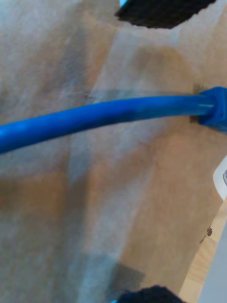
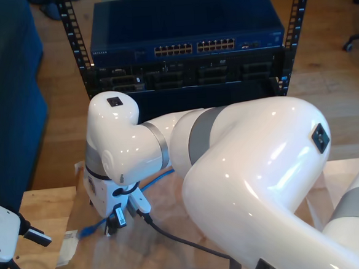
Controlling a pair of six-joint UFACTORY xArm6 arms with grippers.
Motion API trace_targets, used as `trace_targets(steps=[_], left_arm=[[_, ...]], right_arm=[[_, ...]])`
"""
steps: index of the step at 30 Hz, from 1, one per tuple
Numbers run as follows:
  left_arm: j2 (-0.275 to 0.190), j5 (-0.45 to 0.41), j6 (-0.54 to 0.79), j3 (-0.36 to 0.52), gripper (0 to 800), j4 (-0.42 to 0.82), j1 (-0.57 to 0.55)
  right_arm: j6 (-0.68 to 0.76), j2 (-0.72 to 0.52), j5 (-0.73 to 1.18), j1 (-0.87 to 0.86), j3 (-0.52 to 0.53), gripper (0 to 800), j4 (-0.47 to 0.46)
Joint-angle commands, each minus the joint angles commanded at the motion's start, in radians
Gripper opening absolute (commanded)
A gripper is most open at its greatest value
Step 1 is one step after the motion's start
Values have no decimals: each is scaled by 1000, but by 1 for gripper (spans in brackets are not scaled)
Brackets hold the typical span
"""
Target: Grab the cable and plug it in
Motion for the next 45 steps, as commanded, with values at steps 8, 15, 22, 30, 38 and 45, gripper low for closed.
trace_targets(steps=[8, 15, 22, 30, 38, 45], left_arm=[[0, 2, 0, 2, 800, 0, 0], [0, 2, 0, 2, 800, -2, 0], [-2, 5, -3, -14, 799, -2, 0], [32, 31, -8, -124, 799, -192, -78], [153, 21, -157, -301, 799, -255, -410], [155, 28, -178, -384, 800, -434, -546]], right_arm=[[28, -20, -3, -2, 35, 610, -21], [91, -37, -49, -2, 64, 296, -48], [92, -104, -92, -3, 118, 6, -43], [91, -417, 15, -213, 264, 3, -17], [89, -760, 242, -454, 436, 3, 106], [41, -888, 396, -557, 509, 6, 327]])
